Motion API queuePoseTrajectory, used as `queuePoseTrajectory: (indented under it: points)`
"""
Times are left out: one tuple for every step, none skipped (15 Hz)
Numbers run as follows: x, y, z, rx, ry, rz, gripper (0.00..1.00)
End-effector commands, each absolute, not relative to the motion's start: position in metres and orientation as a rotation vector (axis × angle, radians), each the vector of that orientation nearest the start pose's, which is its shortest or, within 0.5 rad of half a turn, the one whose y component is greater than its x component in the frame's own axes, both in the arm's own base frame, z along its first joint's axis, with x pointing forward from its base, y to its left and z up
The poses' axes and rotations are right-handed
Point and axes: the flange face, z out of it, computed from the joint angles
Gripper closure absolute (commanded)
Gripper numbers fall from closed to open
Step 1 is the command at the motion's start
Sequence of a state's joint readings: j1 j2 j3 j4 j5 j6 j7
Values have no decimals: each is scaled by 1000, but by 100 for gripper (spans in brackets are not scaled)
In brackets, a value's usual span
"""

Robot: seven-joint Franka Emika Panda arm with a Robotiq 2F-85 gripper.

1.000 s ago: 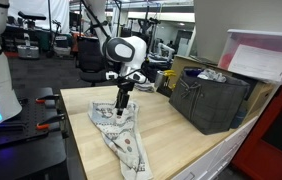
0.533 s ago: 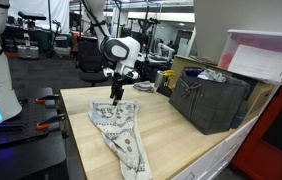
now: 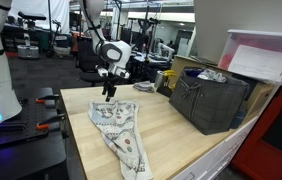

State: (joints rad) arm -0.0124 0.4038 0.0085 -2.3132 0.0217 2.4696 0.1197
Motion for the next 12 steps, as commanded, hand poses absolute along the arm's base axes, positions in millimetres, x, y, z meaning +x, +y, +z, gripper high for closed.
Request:
queuePoseTrajectory:
  points:
    - [496, 16, 126, -3109, 198, 386, 0]
    - [496, 20, 118, -3110, 188, 389, 0]
    - [495, 23, 109, -3115, 179, 390, 0]
    - [494, 26, 102, -3115, 174, 395, 0]
    - [492, 28, 95, -3113, 171, 403, 0]
    - [491, 30, 88, -3113, 173, 411, 0]
    - [490, 31, 83, -3112, 174, 421, 0]
    - [490, 32, 80, -3111, 174, 427, 25]
    - [490, 34, 82, -3108, 176, 430, 26]
    - [490, 37, 84, -3103, 177, 429, 33]
    - [491, 40, 86, -3100, 175, 427, 40]
    - [490, 43, 88, -3096, 177, 427, 47]
